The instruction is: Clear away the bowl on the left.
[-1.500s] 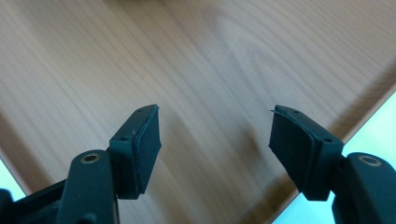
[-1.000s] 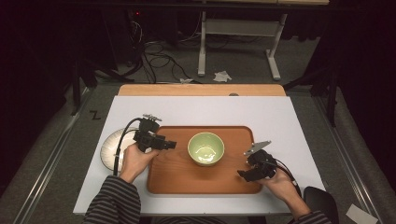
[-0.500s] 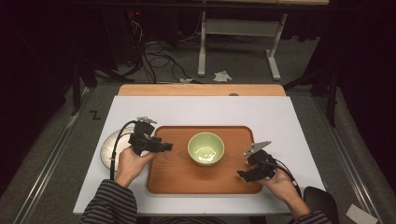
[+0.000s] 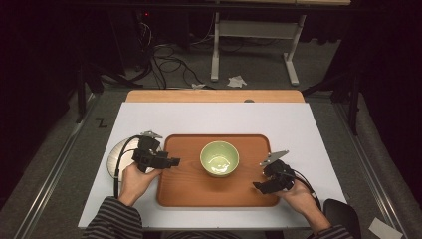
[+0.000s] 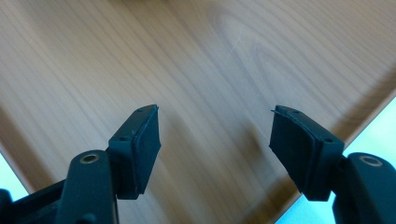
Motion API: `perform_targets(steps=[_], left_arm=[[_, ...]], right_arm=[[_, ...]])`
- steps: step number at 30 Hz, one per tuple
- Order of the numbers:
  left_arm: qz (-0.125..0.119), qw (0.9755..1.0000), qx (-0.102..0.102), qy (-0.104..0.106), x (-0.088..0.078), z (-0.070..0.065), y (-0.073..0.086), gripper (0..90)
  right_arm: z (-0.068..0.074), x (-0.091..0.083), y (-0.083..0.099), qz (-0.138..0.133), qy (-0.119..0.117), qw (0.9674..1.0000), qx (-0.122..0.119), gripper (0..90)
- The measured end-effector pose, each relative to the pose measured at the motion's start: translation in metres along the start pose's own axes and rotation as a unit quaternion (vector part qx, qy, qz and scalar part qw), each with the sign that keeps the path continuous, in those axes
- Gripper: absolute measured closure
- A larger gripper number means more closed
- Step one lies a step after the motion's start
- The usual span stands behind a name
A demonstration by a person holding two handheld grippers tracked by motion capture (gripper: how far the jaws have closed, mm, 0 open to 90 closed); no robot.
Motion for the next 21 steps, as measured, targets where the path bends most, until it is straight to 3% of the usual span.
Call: perform_targets(steps=[21], left_arm=[[0.003, 0.9991, 0.040, -0.012, 0.004, -0.018, 0.013, 38.0]], right_arm=[[0.000, 0.000, 0.000, -0.002, 0.002, 1.0000, -0.002, 35.1]])
Point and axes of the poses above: each handheld gripper's, and its own axes: x roughly forward along the jaws, y roughly out of its underside, z roughly to its left, the point moved 2 cm from there along x, roughly forward along the jaws, and after that the axes turned 15 degrees about -y, right-handed, at the moved point
